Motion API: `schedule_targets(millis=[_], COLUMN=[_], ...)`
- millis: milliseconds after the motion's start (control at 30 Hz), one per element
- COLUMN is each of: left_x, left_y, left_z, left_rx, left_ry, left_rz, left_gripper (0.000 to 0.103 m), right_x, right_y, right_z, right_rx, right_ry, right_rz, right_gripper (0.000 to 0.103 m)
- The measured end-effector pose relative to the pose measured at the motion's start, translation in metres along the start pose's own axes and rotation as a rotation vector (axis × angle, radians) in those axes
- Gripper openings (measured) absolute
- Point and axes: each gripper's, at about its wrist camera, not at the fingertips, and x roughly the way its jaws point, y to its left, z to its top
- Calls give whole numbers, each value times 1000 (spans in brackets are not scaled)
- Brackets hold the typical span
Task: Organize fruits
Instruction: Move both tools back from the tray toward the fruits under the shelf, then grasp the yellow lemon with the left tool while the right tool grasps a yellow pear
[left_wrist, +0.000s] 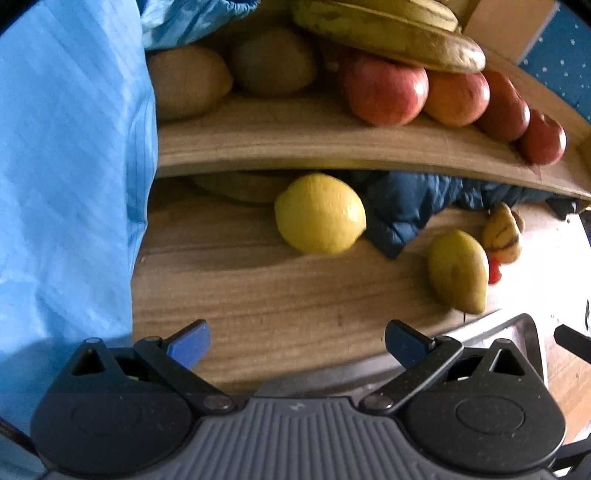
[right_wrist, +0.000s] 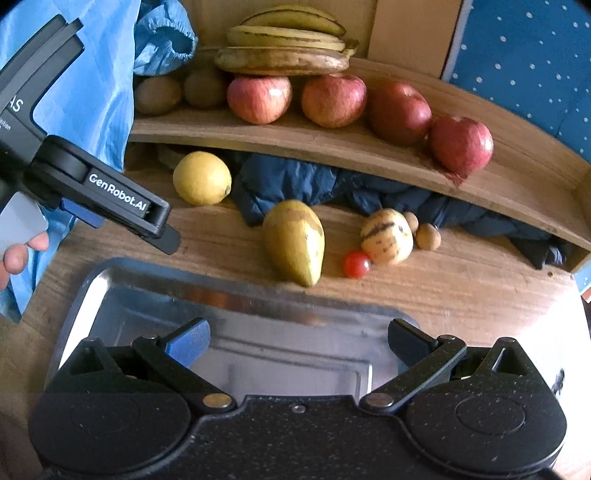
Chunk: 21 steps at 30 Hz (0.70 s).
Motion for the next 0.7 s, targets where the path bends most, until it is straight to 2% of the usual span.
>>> schedule_targets(millis=[700], left_x=[24], left_y=[5], left_z=[38], left_rx=[-44], left_ry=[-53], left_rz=[-39], left_gripper=[102], right_x=[41], right_y=[7], right_z=[41], right_rx=[-60], right_ry=[-23], right_rz=[6], right_gripper=[102])
